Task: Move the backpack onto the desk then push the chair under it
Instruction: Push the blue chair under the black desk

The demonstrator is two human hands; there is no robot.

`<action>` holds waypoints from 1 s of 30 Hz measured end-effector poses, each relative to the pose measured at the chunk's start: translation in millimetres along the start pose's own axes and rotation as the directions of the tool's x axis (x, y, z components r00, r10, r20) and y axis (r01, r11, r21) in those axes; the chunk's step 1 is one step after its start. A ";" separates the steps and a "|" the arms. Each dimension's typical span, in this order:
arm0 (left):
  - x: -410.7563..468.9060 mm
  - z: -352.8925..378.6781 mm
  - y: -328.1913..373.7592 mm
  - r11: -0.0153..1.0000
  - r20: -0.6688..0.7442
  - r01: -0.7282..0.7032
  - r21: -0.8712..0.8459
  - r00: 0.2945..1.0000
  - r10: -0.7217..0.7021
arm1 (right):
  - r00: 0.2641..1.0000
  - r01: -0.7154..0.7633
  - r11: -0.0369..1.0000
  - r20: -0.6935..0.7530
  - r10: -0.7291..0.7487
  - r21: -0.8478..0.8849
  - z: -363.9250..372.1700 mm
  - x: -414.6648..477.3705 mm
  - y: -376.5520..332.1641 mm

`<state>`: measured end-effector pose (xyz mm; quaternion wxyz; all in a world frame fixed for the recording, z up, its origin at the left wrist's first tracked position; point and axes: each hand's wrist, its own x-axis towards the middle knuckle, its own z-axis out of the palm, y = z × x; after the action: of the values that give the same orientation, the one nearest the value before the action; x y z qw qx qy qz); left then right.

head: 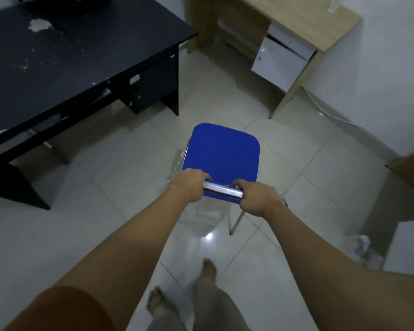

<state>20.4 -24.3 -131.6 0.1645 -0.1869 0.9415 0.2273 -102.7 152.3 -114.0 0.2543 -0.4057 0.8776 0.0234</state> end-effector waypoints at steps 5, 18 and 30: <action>2.6 -7.3 12.1 0.998 0.052 0.055 0.029 0.997 -0.056 | 0.996 0.076 0.997 -0.047 -0.077 -0.023 1.7 2.0 11.0; -27.1 21.3 38.8 0.946 -0.086 0.320 -0.049 0.942 -0.323 | 0.935 0.354 0.935 0.045 -0.353 -0.018 0.6 -10.9 59.4; -98.0 66.6 75.6 0.883 -0.179 0.451 -0.129 0.866 -0.468 | 0.796 0.603 0.784 0.169 -0.581 -0.147 9.3 -32.1 60.5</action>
<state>88.9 98.0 -121.4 0.1080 -0.4345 0.8715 0.2000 -125.1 217.6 -117.2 0.2580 -0.6815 0.6830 0.0505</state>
